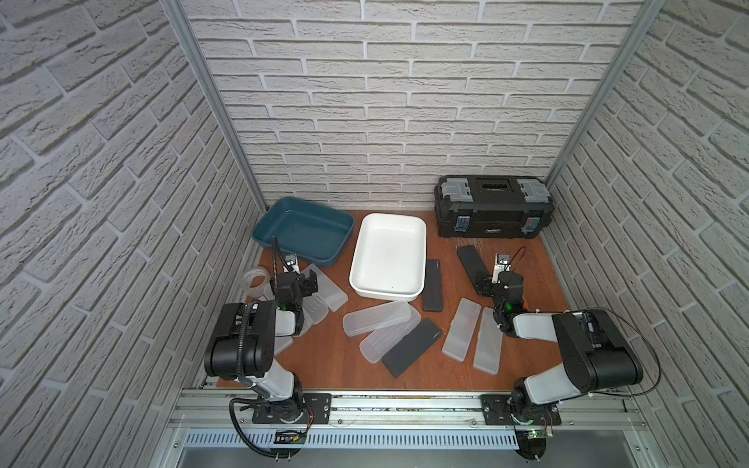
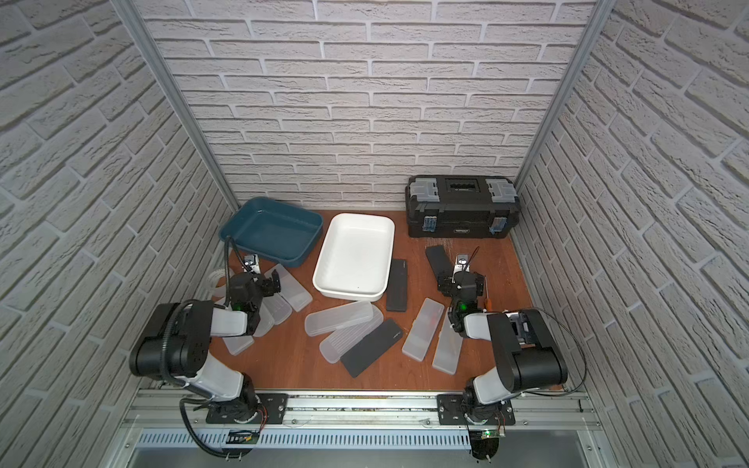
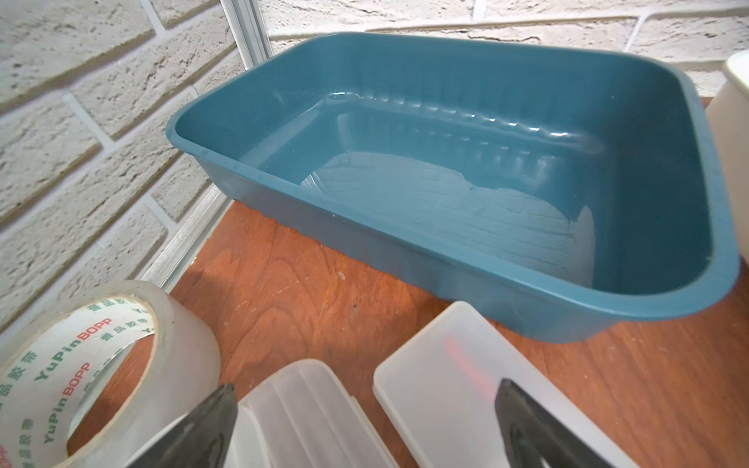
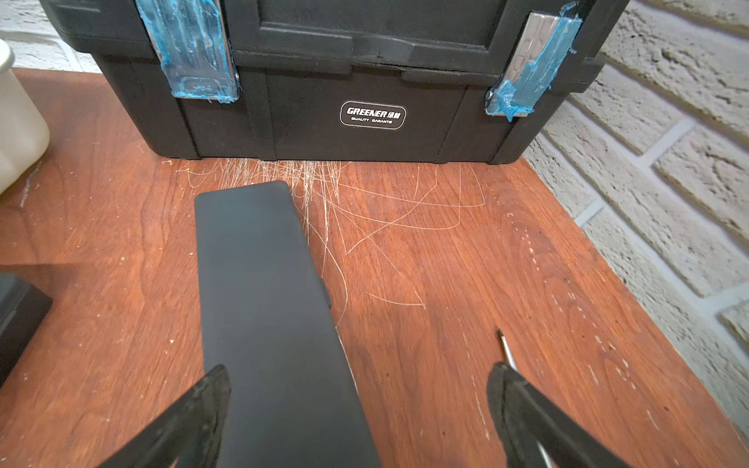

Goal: Place the pencil cases by color into the storage box
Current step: Pick up the pencil case from the center of the board.

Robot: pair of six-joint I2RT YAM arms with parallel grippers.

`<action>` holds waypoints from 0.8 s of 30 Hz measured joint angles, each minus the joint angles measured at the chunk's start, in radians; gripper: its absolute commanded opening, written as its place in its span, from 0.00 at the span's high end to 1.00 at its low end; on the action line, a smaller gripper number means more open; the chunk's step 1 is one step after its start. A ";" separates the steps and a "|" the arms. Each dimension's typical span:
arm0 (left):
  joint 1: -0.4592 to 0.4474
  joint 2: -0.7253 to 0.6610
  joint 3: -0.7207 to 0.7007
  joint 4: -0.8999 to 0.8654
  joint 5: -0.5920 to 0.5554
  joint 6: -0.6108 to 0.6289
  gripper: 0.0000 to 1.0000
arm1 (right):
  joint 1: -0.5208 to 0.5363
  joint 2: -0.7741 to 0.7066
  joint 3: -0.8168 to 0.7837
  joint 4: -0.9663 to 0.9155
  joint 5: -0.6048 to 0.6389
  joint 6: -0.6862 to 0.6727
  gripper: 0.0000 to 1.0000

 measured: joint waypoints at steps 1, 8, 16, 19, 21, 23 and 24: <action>0.000 0.000 0.000 0.000 0.000 0.000 0.02 | 0.000 0.000 0.000 0.000 0.000 0.000 0.01; 0.000 0.000 0.000 0.000 0.000 0.000 0.02 | 0.000 0.000 0.000 0.000 0.000 0.000 0.01; 0.000 0.000 0.000 0.000 0.003 0.000 0.02 | 0.000 0.000 0.000 0.000 0.000 0.000 0.01; 0.002 0.000 0.000 -0.001 0.010 0.000 0.02 | 0.000 0.000 0.000 0.000 0.000 0.000 0.01; 0.005 0.000 0.000 -0.002 0.014 0.000 0.02 | 0.000 0.000 0.000 0.000 0.000 0.000 0.01; 0.006 0.000 0.000 -0.002 0.014 0.000 0.02 | 0.000 0.000 0.000 0.000 0.000 0.000 0.01; 0.006 0.000 0.000 -0.002 0.014 0.000 0.02 | 0.000 0.000 0.000 0.000 0.000 0.000 0.01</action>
